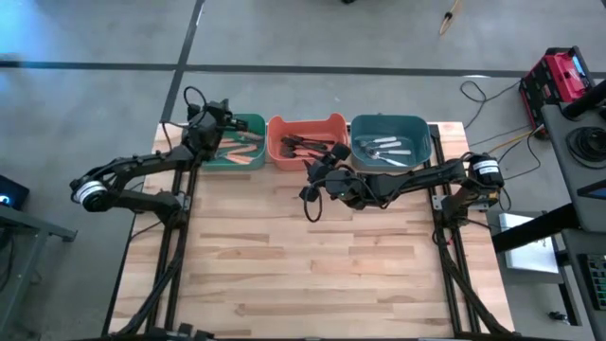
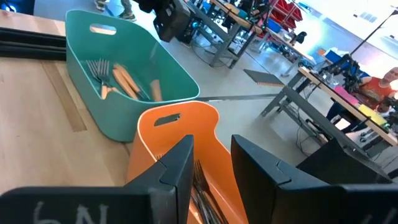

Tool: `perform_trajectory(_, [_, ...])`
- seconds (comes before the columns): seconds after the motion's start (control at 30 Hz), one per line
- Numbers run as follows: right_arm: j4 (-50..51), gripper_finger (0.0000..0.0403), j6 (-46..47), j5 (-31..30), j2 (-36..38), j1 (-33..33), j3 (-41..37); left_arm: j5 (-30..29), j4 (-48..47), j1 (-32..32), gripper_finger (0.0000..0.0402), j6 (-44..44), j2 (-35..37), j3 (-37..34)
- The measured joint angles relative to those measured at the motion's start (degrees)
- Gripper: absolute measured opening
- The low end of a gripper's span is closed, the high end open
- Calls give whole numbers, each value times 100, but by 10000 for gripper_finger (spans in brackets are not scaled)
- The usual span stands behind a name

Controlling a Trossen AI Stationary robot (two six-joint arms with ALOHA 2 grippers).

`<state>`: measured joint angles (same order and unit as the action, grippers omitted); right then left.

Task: Sort silverware by color (type)
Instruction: Return to Home Position

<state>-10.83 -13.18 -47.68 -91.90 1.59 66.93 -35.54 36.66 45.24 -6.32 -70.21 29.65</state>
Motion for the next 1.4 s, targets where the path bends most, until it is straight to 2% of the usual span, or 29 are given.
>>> perform_trajectory(0.27, [116,100,211,4,0,-47,-11,-109,957,101,0,121,114,-675])
perform_trajectory(0.53, [120,100,364,4,0,-51,-11,-66,894,87,0,-102,166,-691])
perform_trajectory(0.77, [175,99,419,13,-2,-91,-11,1029,636,-188,0,-65,556,-691])
perform_trajectory(0.83, [173,99,367,188,-2,-112,-18,1423,428,-365,0,-64,736,-693])
perform_trajectory(0.97, [168,99,318,1099,-2,-138,-78,2746,-51,-833,0,-72,1138,-693])
perform_trajectory(1.1, [161,99,207,1321,54,-138,-261,4201,-521,-1379,0,-101,1562,-695])
perform_trajectory(1.17, [162,99,215,1325,120,-153,-388,4397,-750,-1659,0,-67,1763,-695])
perform_trajectory(1.3, [147,97,271,1387,281,-157,-694,4406,-1251,-2182,0,-155,2124,-697])
perform_trajectory(1.4, [-25,92,271,1672,461,-217,-997,4406,-1603,-2500,0,-407,2346,-697])
